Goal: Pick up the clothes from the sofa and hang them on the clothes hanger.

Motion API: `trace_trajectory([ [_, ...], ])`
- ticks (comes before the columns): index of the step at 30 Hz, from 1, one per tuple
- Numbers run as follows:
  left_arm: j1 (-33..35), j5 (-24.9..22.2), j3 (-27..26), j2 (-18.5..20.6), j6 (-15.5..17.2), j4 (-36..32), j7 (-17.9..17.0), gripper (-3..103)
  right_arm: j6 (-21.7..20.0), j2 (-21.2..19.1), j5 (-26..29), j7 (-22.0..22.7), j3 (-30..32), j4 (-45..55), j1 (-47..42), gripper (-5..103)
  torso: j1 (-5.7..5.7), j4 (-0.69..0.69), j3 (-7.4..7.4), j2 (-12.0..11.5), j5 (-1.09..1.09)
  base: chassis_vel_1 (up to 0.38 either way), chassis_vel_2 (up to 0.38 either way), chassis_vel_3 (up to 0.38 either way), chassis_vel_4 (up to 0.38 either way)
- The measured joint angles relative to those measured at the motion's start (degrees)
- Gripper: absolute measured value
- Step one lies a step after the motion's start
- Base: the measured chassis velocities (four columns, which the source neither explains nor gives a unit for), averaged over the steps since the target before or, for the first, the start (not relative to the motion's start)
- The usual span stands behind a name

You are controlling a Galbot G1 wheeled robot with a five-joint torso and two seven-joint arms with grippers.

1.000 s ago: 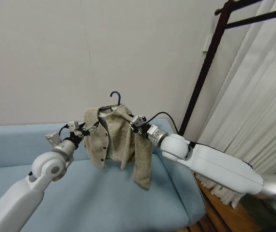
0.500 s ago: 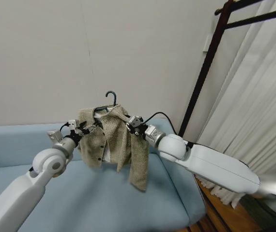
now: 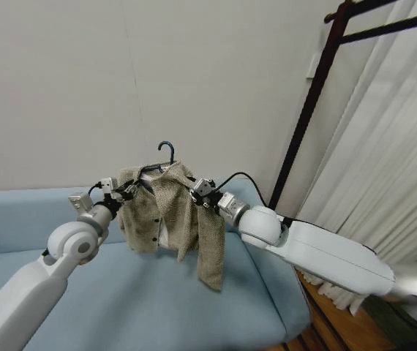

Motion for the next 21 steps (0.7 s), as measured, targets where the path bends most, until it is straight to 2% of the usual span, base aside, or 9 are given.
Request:
trace_trajectory([
  [1, 0.0, 0.0, 0.0, 0.0, 0.0, 0.0, 0.0, 17, 0.0, 0.0, 0.0, 0.0, 0.0, 0.0, 0.0, 13, 0.0, 0.0, 0.0, 0.0, 0.0, 0.0, 0.0, 0.0, 0.0],
  [3, -0.3, 0.04, 0.17, 0.19, 0.0, -0.08, 0.09, 6, -0.02, 0.31, 0.05, 0.07, -0.08, -0.04, 0.1, 13, 0.0, -0.01, 0.0, 0.0, 0.0, 0.0, 0.0, 0.0, 0.0],
  [6, -0.47, 0.06, 0.43, 0.39, 0.0, -0.41, 0.13, 1, -0.07, 1.01, 0.05, 0.37, -0.21, -0.33, 0.1, 13, 0.0, 0.0, 0.0, 0.0, 0.0, 0.0, 0.0, 0.0, 0.0],
  [21, -0.75, -0.35, 1.06, 3.77, 1.32, -5.78, 0.3, 1, 0.16, 4.67, -3.13, -0.42, -0.04, -3.01, 0.08, 13, 0.0, -0.01, 0.0, 0.0, 0.01, 0.0, 0.0, 0.0, 0.0],
])
